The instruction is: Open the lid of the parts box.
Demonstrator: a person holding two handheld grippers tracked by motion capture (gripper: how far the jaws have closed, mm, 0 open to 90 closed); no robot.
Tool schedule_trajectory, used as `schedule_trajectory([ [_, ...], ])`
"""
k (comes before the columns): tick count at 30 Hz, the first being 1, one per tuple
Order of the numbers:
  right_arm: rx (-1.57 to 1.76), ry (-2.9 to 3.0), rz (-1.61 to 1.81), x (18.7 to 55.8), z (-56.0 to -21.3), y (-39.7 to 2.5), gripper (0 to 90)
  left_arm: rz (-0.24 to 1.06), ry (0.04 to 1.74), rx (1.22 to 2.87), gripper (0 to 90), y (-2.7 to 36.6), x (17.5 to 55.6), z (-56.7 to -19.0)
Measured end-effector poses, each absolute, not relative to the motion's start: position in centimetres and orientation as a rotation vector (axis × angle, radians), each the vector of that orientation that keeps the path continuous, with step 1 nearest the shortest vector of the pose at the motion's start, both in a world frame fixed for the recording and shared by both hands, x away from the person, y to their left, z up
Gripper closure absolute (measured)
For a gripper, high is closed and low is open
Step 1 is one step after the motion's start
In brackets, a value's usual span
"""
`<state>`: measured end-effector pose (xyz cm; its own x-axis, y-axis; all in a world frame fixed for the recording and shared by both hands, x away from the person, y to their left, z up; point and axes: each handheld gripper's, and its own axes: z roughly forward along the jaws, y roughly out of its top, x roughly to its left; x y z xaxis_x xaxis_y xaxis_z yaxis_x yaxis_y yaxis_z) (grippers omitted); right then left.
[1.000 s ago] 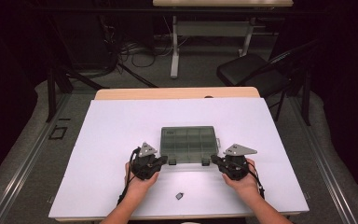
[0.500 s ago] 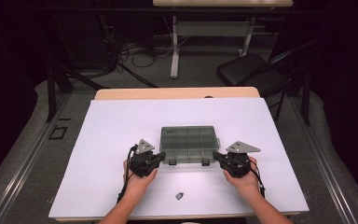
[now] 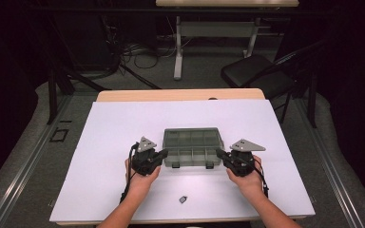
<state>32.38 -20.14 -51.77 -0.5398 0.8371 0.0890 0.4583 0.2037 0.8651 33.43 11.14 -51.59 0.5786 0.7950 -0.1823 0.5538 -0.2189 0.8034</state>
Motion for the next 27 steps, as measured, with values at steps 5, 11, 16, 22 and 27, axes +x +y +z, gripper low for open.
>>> schedule_trajectory([
  [5, 1.199, 2.075, 1.272, 32.8, -51.1, -19.9, 90.0, 0.359, 1.091, 1.892, 90.0, 11.2, 33.8, -50.7],
  [11, 1.210, 2.057, 1.302, 33.6, -50.3, -19.8, 90.0, 0.361, 1.087, 1.875, 90.0, 11.2, 34.5, -49.6],
  [16, 1.199, 2.030, 1.325, 34.3, -49.2, -19.6, 90.0, 0.380, 1.084, 1.857, 90.0, 11.1, 35.1, -48.6],
  [22, 1.197, 2.005, 1.332, 35.2, -48.5, -19.5, 90.0, 0.391, 1.087, 1.839, 90.0, 11.3, 35.8, -47.7],
  [27, 1.202, 1.984, 1.336, 36.0, -48.0, -19.6, 90.0, 0.398, 1.087, 1.844, 90.0, 11.4, 36.6, -47.1],
])
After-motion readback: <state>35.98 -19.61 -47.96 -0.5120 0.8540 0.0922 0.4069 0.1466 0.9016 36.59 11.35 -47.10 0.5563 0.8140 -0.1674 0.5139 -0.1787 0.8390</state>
